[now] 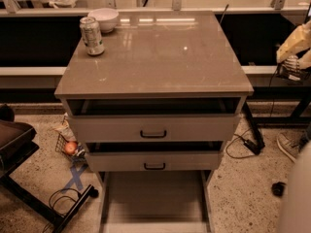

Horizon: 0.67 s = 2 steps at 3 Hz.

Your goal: Place rxbar chocolate into bottom drawer

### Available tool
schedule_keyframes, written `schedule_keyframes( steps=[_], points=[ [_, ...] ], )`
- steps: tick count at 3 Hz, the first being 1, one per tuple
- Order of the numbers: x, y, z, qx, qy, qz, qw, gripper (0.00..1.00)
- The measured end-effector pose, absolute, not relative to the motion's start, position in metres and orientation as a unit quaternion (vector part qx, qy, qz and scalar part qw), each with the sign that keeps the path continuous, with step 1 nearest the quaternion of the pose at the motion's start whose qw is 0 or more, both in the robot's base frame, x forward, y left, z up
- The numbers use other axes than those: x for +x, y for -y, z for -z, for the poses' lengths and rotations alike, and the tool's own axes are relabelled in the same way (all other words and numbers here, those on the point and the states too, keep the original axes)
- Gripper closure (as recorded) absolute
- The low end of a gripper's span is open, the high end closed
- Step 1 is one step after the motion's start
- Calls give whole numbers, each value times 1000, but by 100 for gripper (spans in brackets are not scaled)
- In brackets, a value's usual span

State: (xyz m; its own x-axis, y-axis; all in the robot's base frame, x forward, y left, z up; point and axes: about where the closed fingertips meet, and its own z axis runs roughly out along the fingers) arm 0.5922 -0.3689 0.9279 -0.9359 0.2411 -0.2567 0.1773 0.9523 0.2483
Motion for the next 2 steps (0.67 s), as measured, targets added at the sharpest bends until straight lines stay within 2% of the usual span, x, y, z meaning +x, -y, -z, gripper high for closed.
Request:
schedule_keyframes(
  steps=[1, 2],
  points=[
    [526, 380, -934, 132, -971, -147, 137, 100],
    [472, 381, -897, 161, -962, -201, 94, 100]
  ],
)
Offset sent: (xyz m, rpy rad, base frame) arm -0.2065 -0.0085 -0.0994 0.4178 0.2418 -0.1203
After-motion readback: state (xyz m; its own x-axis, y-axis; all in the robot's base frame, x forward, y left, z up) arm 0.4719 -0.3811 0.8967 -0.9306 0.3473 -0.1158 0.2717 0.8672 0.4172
